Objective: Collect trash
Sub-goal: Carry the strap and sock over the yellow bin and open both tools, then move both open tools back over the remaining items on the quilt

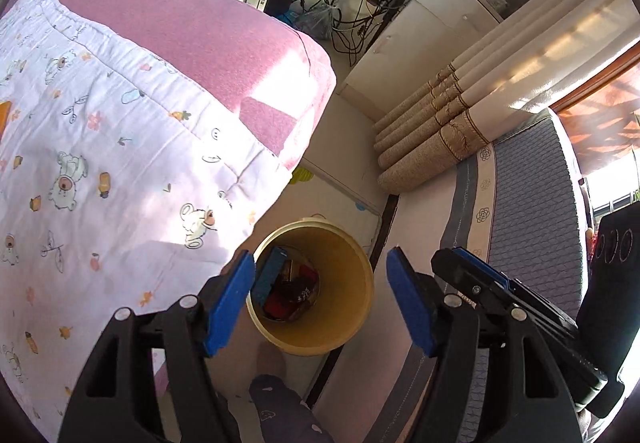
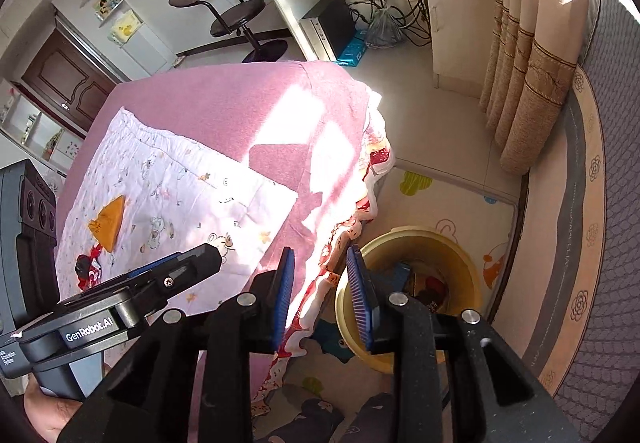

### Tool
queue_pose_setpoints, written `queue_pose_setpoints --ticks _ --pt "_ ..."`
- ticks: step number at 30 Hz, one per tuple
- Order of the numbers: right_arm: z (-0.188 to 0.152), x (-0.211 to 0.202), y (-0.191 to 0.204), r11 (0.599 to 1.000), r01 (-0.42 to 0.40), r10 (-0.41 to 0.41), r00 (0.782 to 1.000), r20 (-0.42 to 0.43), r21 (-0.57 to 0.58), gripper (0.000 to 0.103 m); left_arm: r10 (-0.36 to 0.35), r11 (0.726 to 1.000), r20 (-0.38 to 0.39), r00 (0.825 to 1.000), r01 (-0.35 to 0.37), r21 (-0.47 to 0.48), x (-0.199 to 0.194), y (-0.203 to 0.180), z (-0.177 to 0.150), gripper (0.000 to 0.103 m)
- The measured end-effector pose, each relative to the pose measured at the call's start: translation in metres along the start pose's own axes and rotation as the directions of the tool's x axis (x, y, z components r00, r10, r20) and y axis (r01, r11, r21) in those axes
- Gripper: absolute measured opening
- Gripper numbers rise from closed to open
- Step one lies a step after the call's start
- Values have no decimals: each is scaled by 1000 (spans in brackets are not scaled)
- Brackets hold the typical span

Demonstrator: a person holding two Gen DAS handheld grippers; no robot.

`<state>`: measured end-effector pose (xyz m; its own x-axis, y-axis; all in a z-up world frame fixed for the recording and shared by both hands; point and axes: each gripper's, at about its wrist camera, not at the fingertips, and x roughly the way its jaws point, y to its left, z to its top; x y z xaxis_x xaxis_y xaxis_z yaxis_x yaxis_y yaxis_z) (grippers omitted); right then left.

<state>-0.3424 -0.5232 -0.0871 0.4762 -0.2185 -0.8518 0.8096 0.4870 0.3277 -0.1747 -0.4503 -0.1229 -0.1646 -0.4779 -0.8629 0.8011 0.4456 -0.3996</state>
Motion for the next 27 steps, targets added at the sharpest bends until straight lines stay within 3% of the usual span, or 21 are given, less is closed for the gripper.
queue_pose_setpoints --ticks 6,11,15,21,27 --pt "20 11 84 986 -67 66 998 -12 -150 28 81 991 122 989 -67 -119 -64 74 9 68" --pt "24 29 158 957 -138 130 990 -50 -253 28 174 960 200 964 -120 -253 -116 146 0 68" --pt "17 44 222 920 -183 165 983 -80 -347 28 249 927 244 937 -158 -339 -154 199 -12 68" --pt "-6 69 315 840 -251 221 968 -119 -481 28 361 876 300 883 -211 -433 -204 272 -36 72" --pt "-32 100 390 767 -325 260 946 -195 -553 28 438 802 288 851 -226 -554 -234 340 -69 72"
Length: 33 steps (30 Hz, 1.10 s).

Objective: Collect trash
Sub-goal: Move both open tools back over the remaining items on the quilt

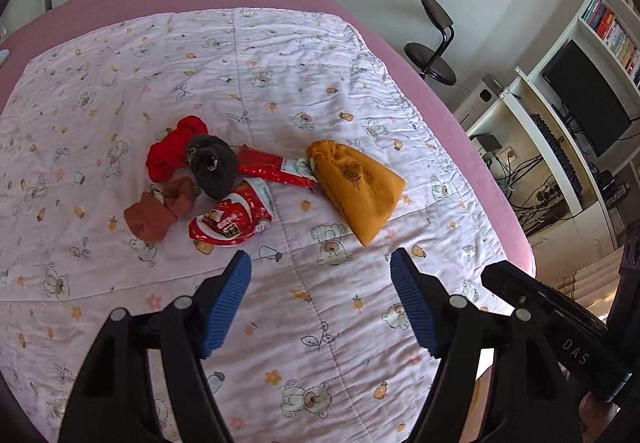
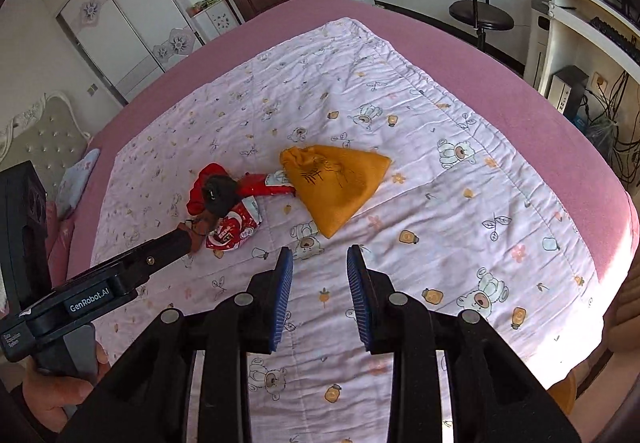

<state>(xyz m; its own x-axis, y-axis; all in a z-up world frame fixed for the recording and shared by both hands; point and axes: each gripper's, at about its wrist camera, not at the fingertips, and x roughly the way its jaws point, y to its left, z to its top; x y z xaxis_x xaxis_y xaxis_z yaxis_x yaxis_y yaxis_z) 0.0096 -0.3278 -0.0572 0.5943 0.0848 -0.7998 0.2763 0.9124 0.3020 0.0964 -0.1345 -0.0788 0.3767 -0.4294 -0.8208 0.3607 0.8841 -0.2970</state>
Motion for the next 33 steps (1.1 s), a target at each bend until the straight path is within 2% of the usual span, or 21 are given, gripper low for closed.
queue_pose_setpoints --ticks 7,16,24,33 --pt "27 50 51 993 -73 69 997 -43 -96 28 73 992 18 997 -71 -107 2 61 16 72" --pt "70 111 86 973 -136 120 988 -93 -188 29 145 971 33 989 -136 -199 25 107 54 73" --pt "87 154 89 964 -158 128 981 -149 -214 29 156 956 -11 988 -153 -248 64 129 70 73" --pt "85 175 88 962 -165 125 974 -187 -217 29 154 957 -39 987 -159 -244 77 130 63 73"
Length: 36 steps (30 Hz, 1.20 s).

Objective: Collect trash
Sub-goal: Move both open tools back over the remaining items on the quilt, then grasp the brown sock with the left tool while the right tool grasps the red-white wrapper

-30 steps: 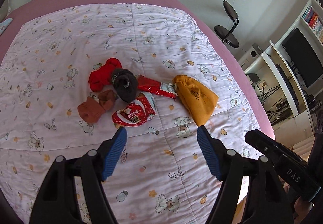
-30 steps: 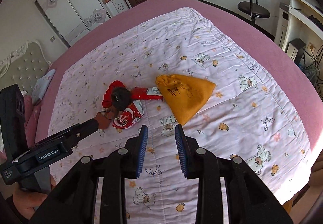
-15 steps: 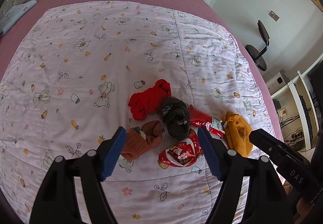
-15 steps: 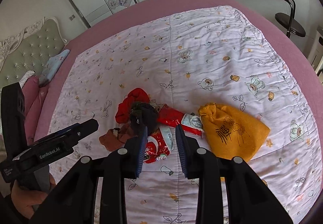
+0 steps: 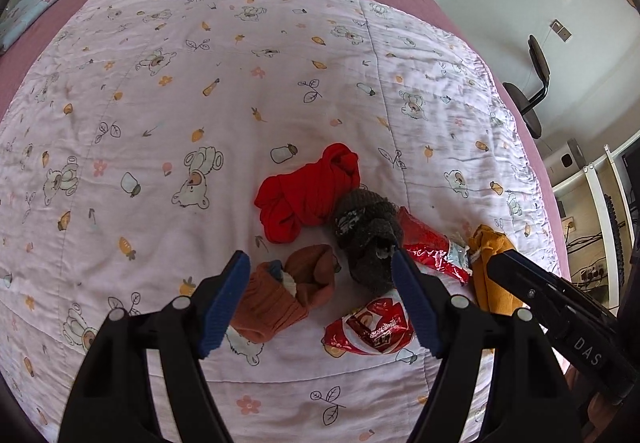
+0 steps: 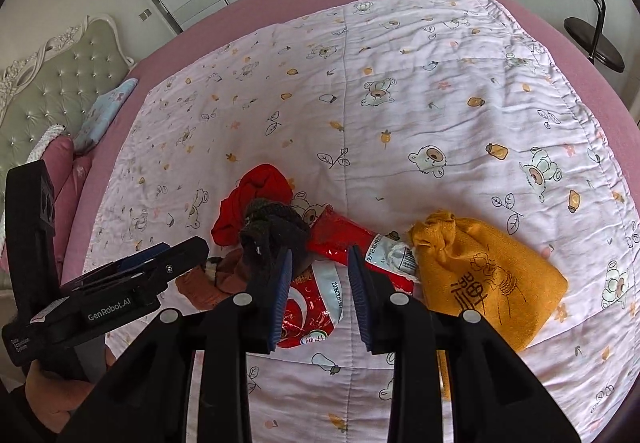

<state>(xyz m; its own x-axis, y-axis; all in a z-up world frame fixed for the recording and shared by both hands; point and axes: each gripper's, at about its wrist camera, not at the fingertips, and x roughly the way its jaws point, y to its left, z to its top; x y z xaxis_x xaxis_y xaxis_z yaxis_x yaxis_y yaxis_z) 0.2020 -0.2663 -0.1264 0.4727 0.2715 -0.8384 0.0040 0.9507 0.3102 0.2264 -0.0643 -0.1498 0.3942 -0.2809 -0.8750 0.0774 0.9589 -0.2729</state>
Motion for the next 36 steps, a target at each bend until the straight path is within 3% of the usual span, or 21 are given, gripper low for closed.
queue_pose_setpoints --ticks 10,17,20,26,31,36 --pt "-9 12 -2 1000 -5 5 1000 -27 5 32 32 999 -32 999 -32 -12 11 15 -13 75" --pt "-19 32 -3 1000 -10 11 997 -73 11 35 25 999 -109 994 -29 -34 38 32 -22 77" --pt "-23 40 -4 1000 -7 9 996 -93 16 37 16 999 -140 990 -22 -41 50 33 -24 58" --pt "-31 52 -7 1000 0 3 991 -135 26 46 16 998 -136 991 -24 -52 52 37 -22 42" --pt "-37 62 -7 999 -5 11 986 -168 37 50 -6 998 -136 991 -3 -69 48 41 -24 40" --pt "-41 74 0 999 0 7 981 -194 34 64 -19 996 -130 991 8 -84 42 42 -23 40"
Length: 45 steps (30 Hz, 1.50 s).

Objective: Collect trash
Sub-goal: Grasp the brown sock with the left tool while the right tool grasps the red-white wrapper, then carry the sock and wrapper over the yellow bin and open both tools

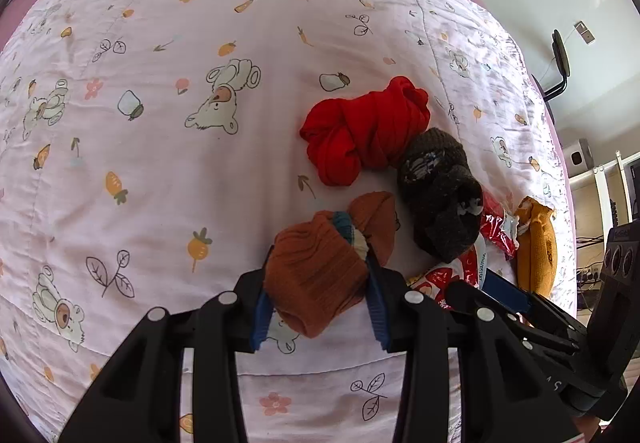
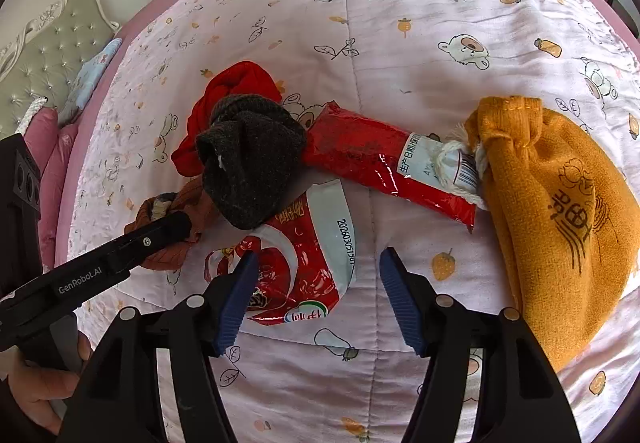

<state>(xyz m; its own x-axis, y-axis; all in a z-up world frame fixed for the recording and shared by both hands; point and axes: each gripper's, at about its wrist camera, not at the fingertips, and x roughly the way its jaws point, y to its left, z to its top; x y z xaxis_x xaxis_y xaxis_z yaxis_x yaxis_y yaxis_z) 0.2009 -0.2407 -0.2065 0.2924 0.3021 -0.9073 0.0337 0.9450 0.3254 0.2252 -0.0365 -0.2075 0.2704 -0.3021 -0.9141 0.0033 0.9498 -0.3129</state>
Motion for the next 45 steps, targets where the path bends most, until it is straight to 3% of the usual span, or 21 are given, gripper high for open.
queue_pose_setpoints --ticks 3,4,12,20,29,38,45 --pt "2 4 6 1000 21 -21 1000 -6 -4 62 3 1000 8 1000 -3 -2 -5 2 -1 40" --pt "2 5 9 1000 25 -25 1000 -11 -12 50 6 1000 10 1000 -6 -2 -6 3 -1 40" --pt "-7 -4 29 999 4 -3 1000 5 -54 18 -8 1000 20 1000 8 -14 -18 7 -7 40" --pt "-36 -39 11 999 6 -9 999 51 51 18 -53 998 7 999 53 22 -37 -4 -33 40" --pt "-101 -100 -32 979 55 -80 989 121 198 18 -109 977 -65 992 119 177 -50 -57 -86 40" --pt "-203 -173 -106 894 117 -202 967 157 432 18 -146 898 -201 969 215 383 -45 -155 -155 40" --pt "-303 -232 -170 757 151 -319 935 157 636 18 -152 769 -332 931 323 552 -33 -252 -234 40"
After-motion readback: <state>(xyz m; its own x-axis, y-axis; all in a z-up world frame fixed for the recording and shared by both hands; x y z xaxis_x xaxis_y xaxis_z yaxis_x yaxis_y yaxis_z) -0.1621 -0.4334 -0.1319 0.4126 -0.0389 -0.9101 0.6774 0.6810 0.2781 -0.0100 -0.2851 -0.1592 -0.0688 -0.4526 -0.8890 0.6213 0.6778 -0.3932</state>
